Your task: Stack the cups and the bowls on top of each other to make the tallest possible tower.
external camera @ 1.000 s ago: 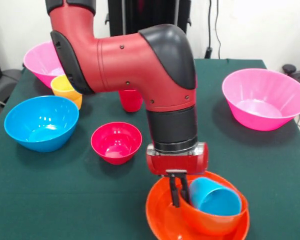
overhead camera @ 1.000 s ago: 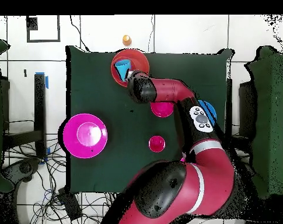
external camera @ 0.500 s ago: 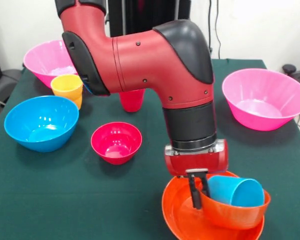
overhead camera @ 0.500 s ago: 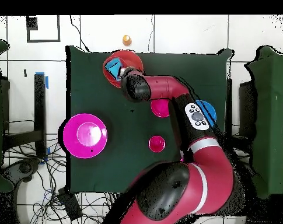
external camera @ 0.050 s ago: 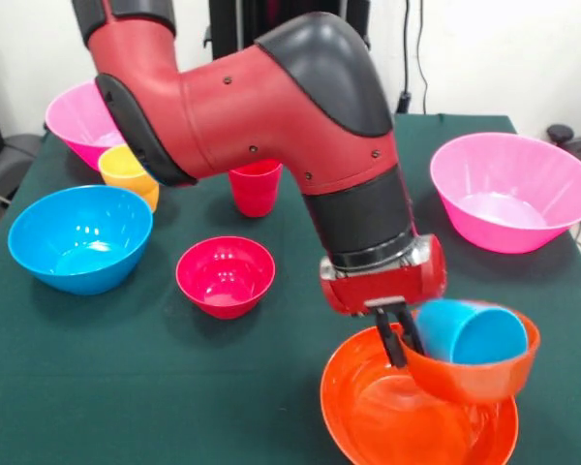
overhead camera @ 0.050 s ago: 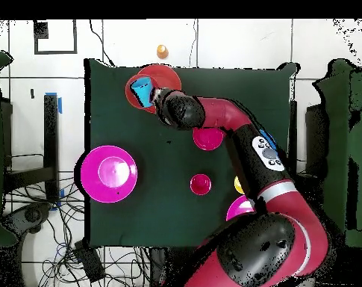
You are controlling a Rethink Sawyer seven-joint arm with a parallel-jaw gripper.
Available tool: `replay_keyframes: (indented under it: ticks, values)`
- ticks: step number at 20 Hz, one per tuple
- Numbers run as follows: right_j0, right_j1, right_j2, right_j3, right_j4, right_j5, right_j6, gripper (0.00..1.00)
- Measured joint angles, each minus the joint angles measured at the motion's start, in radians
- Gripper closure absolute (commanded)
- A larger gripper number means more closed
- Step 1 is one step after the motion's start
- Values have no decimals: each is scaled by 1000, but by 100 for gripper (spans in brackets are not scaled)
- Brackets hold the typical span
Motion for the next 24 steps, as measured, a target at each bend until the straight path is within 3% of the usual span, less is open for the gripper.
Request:
replay_keyframes:
  ticks: [5, 24]
  values:
    - [-15, 0, 6, 8, -2, 172, -36, 100]
    - [-12, -14, 51, 21, -1, 442, -54, 100]
